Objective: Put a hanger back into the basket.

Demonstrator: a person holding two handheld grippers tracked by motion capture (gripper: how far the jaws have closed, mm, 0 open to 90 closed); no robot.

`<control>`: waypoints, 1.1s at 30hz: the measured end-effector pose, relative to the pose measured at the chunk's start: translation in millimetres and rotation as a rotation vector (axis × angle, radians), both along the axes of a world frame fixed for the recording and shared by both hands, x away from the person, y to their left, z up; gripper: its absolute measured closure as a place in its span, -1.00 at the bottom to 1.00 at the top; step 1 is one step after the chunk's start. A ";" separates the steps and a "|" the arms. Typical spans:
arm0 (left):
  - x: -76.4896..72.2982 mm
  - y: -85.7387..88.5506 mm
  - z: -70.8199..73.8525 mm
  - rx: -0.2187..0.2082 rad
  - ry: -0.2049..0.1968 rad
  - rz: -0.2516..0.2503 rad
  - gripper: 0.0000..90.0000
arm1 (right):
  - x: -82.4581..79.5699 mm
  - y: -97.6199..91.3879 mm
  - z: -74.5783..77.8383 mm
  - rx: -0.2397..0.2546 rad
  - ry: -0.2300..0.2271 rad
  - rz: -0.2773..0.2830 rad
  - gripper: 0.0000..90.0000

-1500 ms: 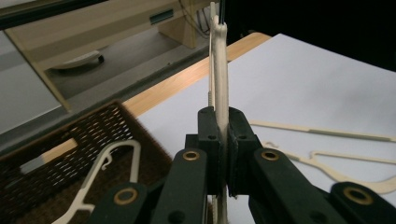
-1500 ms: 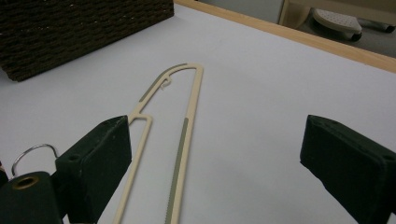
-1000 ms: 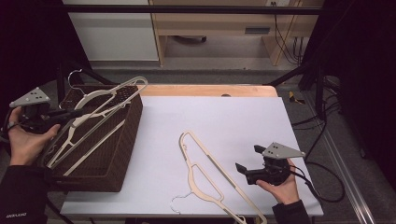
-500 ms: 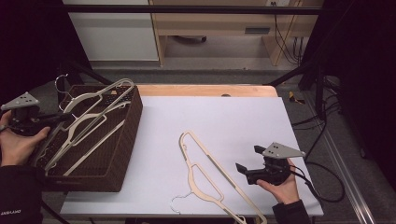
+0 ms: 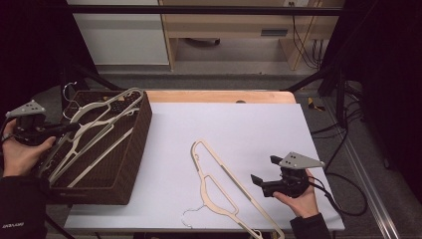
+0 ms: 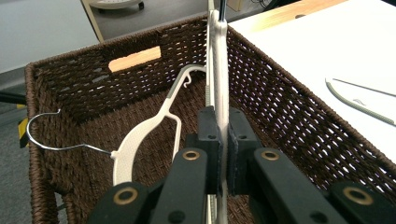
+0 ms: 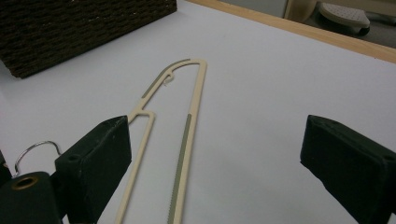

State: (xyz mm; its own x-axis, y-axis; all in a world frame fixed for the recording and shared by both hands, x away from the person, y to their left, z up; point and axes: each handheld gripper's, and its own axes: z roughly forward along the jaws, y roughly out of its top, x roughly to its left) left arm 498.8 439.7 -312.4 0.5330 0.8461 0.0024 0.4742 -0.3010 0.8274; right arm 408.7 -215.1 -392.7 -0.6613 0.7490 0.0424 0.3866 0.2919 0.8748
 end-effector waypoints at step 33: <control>-1.6 7.3 27.1 0.060 -0.015 -0.088 0.93 | 1.7 2.4 -4.9 -0.015 0.018 0.008 -0.80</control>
